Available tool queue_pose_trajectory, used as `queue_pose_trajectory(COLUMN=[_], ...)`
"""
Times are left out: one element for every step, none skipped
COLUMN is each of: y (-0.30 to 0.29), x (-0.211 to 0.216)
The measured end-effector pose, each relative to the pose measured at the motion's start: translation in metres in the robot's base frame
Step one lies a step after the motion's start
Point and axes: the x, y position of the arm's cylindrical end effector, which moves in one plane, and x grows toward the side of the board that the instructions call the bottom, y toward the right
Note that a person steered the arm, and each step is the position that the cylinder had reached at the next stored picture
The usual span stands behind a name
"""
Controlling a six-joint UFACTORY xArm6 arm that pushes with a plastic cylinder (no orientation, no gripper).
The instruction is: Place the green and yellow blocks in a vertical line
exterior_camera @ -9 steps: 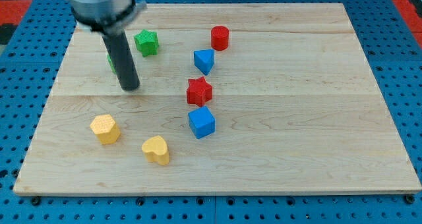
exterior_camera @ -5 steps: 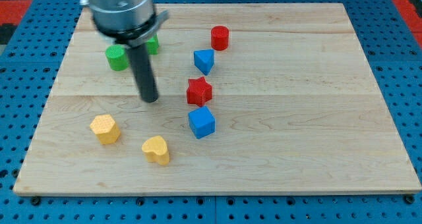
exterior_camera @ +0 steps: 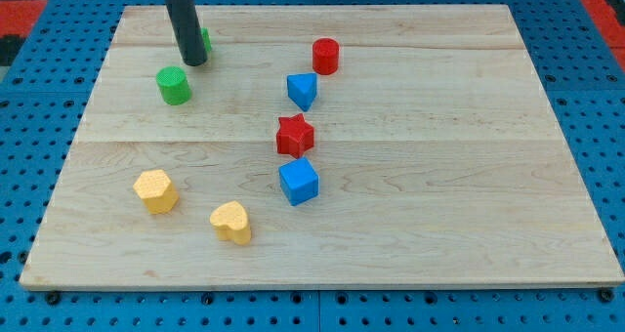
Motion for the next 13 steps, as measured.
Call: queue_pose_trajectory(y=[0.009, -0.010, -0.019, 0.034, 0.021, -0.020, -0.019, 0.013, 0.046, 0.075, 0.020, -0.037, -0.033], x=[-0.014, -0.024, -0.021, 0.002, 0.036, 0.036, 0.037, 0.090, 0.182, 0.204, 0.228, 0.218, 0.269])
